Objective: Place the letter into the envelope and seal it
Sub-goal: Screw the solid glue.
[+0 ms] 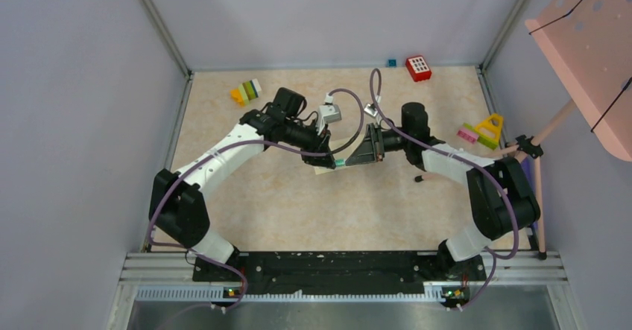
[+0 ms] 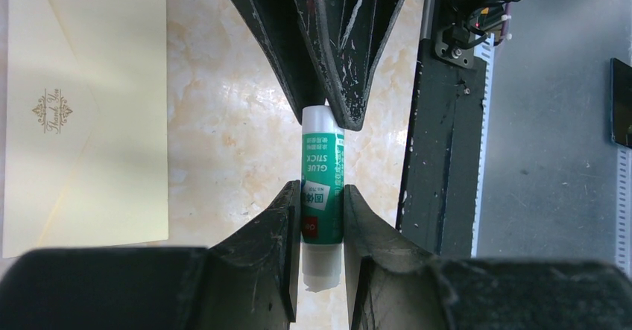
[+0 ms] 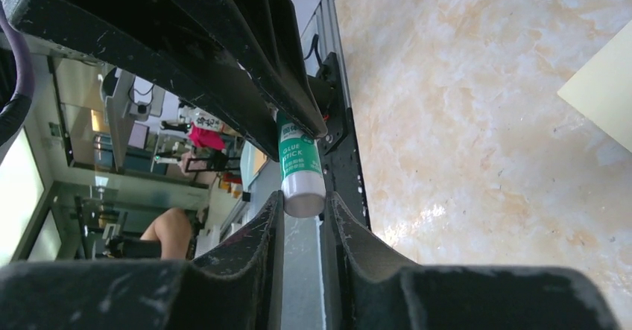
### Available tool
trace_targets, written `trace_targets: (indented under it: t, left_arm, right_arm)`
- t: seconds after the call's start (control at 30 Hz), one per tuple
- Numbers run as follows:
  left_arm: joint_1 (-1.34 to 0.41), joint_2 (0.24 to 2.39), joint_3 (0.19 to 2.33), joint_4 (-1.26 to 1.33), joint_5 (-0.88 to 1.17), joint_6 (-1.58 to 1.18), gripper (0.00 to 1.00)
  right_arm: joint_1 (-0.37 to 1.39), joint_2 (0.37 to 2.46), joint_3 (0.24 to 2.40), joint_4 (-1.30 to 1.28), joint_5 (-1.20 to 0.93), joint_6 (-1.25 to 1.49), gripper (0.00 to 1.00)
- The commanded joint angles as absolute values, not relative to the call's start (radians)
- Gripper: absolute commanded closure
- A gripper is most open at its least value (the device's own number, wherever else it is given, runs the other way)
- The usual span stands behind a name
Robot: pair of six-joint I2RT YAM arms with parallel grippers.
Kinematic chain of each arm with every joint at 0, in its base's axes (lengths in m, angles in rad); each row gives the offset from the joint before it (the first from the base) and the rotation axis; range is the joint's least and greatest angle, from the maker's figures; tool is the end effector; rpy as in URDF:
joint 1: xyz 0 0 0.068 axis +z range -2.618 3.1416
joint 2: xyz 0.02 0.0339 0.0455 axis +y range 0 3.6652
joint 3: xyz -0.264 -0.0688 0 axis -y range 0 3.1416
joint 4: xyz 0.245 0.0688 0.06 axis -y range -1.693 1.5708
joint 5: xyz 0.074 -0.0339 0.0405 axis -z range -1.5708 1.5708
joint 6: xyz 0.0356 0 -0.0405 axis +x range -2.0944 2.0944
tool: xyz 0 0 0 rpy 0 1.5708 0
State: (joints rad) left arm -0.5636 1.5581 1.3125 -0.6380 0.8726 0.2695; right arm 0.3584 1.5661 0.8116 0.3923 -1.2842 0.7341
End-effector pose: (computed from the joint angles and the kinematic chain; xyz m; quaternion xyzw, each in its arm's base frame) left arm 0.2647 -0.1995 0.3012 0.4755 0.7228 -0.4383 0.2437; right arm 0.2849 0.1432 0.2236 -0.2112 0.7110 0.6575 0.1328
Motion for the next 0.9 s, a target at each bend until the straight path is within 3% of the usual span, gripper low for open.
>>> trace_targets:
  t: [0.0, 0.13, 0.23, 0.37, 0.5, 0.53, 0.67, 0.87]
  left_arm:
    - [-0.562, 1.542, 1.311, -0.605, 0.919, 0.258, 1.00]
    - [-0.546, 1.614, 1.343, -0.651, 1.036, 0.248, 1.00]
    - [-0.539, 1.674, 1.372, -0.704, 1.121, 0.263, 1.00]
    - [-0.536, 1.742, 1.410, -0.779, 1.192, 0.300, 1.00]
    - [-0.529, 1.785, 1.425, -0.808, 1.246, 0.308, 1.00]
    - [-0.524, 1.800, 1.430, -0.821, 1.294, 0.312, 1.00]
    - [-0.510, 1.802, 1.430, -0.826, 1.308, 0.319, 1.00]
    - [-0.491, 1.705, 1.389, -0.746, 1.154, 0.275, 1.00]
  right_arm:
    - [0.383, 1.538, 0.801, 0.495, -1.326, 0.689, 0.84]
    - [0.383, 1.457, 0.778, 0.498, -1.325, 0.499, 0.89]
    - [0.393, 1.383, 0.803, 0.271, -1.297, 0.139, 0.87]
    - [0.438, 1.313, 0.855, -0.036, -1.180, -0.319, 0.77]
    - [0.449, 1.252, 0.785, 0.060, -1.137, -0.437, 0.72]
    - [0.457, 1.194, 0.705, 0.154, -1.132, -0.537, 0.63]
    - [0.461, 1.167, 0.694, 0.151, -1.119, -0.557, 0.48]
    - [0.443, 1.149, 0.748, 0.054, -1.098, -0.337, 0.40]
